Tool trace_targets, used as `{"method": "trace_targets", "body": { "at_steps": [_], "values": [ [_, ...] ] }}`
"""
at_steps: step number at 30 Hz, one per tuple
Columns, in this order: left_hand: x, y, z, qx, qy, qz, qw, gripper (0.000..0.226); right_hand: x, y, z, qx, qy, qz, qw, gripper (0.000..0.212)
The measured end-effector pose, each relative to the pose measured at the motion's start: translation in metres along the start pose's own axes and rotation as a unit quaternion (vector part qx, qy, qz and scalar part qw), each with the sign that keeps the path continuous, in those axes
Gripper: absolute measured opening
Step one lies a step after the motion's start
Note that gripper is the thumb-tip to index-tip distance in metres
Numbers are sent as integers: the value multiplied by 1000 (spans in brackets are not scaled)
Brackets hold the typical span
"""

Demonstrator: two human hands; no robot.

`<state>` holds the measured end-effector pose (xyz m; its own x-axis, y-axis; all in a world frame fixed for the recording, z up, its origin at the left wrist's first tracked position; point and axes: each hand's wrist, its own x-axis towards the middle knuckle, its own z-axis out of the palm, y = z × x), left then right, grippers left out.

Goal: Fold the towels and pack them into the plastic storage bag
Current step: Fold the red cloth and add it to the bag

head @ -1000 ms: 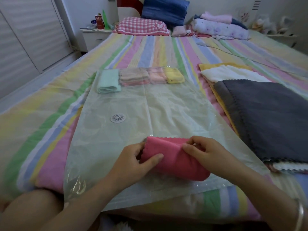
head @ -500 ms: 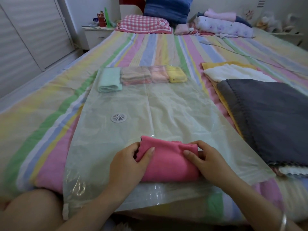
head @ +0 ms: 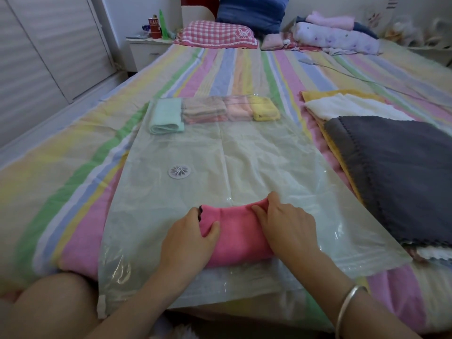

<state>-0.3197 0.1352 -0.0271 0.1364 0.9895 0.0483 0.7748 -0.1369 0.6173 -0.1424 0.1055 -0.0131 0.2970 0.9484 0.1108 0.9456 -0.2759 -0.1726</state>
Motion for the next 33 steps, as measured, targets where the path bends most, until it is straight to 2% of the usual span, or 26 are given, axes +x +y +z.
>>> {"method": "trace_targets", "body": {
  "at_steps": [2, 3, 5, 6, 8, 10, 12, 14, 16, 18, 20, 21, 23, 25, 29, 33],
  "values": [
    [-2, 5, -4, 46, 0, 6, 999, 40, 1, 0, 2, -7, -9, 4, 1000, 35],
    [-3, 7, -6, 87, 34, 35, 995, 50, 1, -1, 2, -10, -6, 4, 1000, 34],
    [-4, 10, -7, 160, 101, 148, 971, 66, 0, -3, 3, -11, 10, 7, 1000, 31],
    [-4, 10, -6, 176, 108, 214, 955, 64, 0, -3, 4, -5, 32, 5, 999, 29],
    [-3, 4, 4, 207, 57, 305, 928, 55, 2, -3, 8, -2, 102, -63, 993, 26],
    [-4, -4, 15, 234, -14, 303, 924, 57, 3, -3, 5, 18, 153, -193, 969, 18],
    [-3, -15, 21, 240, -66, 279, 927, 62, 1, -3, -2, 20, 86, -307, 948, 21],
    [3, -21, 24, 209, -98, 278, 932, 73, -5, -6, -11, 28, -29, -339, 940, 28],
    [8, -26, 24, 183, -124, 276, 936, 73, -4, -6, -18, 11, -126, -322, 938, 37],
    [11, -25, 18, 85, -145, 254, 953, 70, -1, -8, -26, -42, -182, -313, 931, 49],
    [9, -26, 7, -42, -115, 207, 971, 62, 1, -13, -30, -111, -181, -329, 920, 64],
    [7, -28, 2, -68, -75, 201, 974, 57, 0, -16, -29, -144, -169, -338, 915, 69],
    [1, -31, -9, -55, 18, 218, 974, 46, -2, -20, -26, -179, -151, -344, 909, 75],
    [-7, -29, -18, -39, 71, 232, 969, 31, -2, -21, -26, -173, -151, -340, 912, 74],
    [-23, -23, -27, -10, 69, 269, 960, 12, -1, -19, -31, -134, -177, -303, 927, 57],
    [-33, -17, -21, 29, 45, 314, 948, 11, -2, -8, -32, -113, -192, -209, 952, 52]
  ]
}}
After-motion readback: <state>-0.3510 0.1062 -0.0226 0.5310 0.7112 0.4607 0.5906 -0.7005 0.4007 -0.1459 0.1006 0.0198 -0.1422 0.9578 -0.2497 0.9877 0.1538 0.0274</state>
